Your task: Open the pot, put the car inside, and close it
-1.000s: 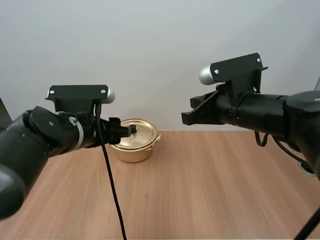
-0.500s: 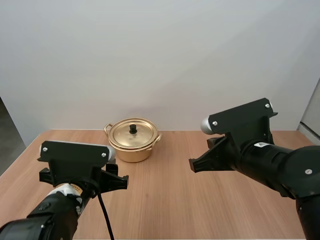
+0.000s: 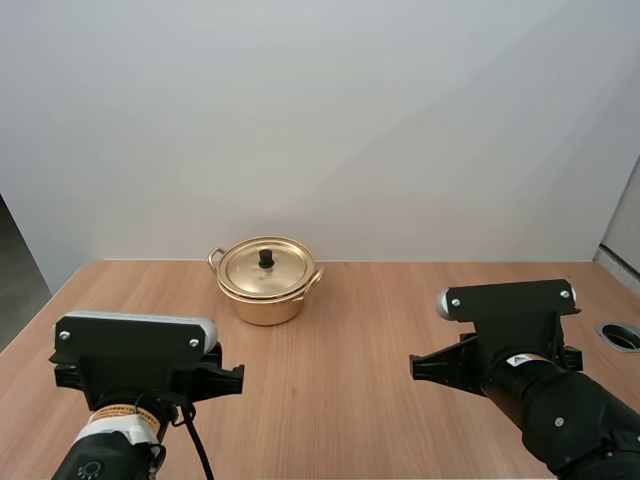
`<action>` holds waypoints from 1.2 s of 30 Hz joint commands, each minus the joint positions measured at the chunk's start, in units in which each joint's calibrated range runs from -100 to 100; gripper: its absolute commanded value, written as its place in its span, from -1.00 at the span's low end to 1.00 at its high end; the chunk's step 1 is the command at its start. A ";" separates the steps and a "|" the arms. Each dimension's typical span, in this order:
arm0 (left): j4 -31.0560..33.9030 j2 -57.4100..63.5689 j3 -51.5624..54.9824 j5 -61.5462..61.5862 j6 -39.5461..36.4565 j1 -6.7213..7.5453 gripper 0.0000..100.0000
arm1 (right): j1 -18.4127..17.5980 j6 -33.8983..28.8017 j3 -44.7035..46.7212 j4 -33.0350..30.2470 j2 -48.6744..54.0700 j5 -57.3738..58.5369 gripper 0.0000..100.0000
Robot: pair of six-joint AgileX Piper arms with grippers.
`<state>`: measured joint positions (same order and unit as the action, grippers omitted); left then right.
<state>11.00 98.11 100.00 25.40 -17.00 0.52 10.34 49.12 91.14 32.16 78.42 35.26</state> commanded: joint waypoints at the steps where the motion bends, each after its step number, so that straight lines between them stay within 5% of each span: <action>1: -2.59 -0.07 0.00 1.61 -0.15 0.00 1.00 | -1.17 -0.19 0.28 -2.42 7.26 5.14 -1.00; 5: -2.70 -0.07 0.00 1.61 -0.19 0.00 1.00 | -3.18 -4.31 0.72 -7.19 21.11 9.32 -1.00; 8: -2.70 -0.07 0.00 1.61 -0.31 0.00 1.00 | -3.34 -7.61 0.80 -9.45 21.58 8.36 -1.00; 11: -2.70 -0.07 0.00 1.61 -0.31 0.00 0.16 | -3.34 -12.83 1.66 -10.89 18.40 4.27 -1.00; 13: -2.74 -0.07 0.00 1.61 -0.31 0.00 -0.82 | -3.34 -15.52 3.46 -11.20 20.06 0.90 -1.00; 14: -2.72 -0.07 0.00 1.61 -0.06 0.00 -1.00 | -3.34 -16.49 4.52 -11.61 20.59 -1.25 -1.00; 17: -3.26 -0.07 0.00 1.63 -0.06 0.00 -1.00 | -3.63 -18.91 8.86 -14.91 21.58 -8.53 -1.00; 23: -3.26 -0.07 0.00 1.62 -0.06 0.00 -1.00 | -8.21 -20.16 8.86 -20.56 21.58 -4.24 -1.00; 29: -3.26 -0.07 0.00 1.62 -0.06 0.00 -1.00 | -12.50 -36.95 8.86 -37.01 21.58 -3.74 -1.00; 36: -3.26 -0.07 0.00 1.62 -0.06 0.00 -1.00 | -12.49 -35.76 8.86 -35.31 21.58 -3.68 -1.00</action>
<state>7.78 98.11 100.00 26.98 -17.06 0.52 -2.11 14.24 100.00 -4.34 100.00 31.57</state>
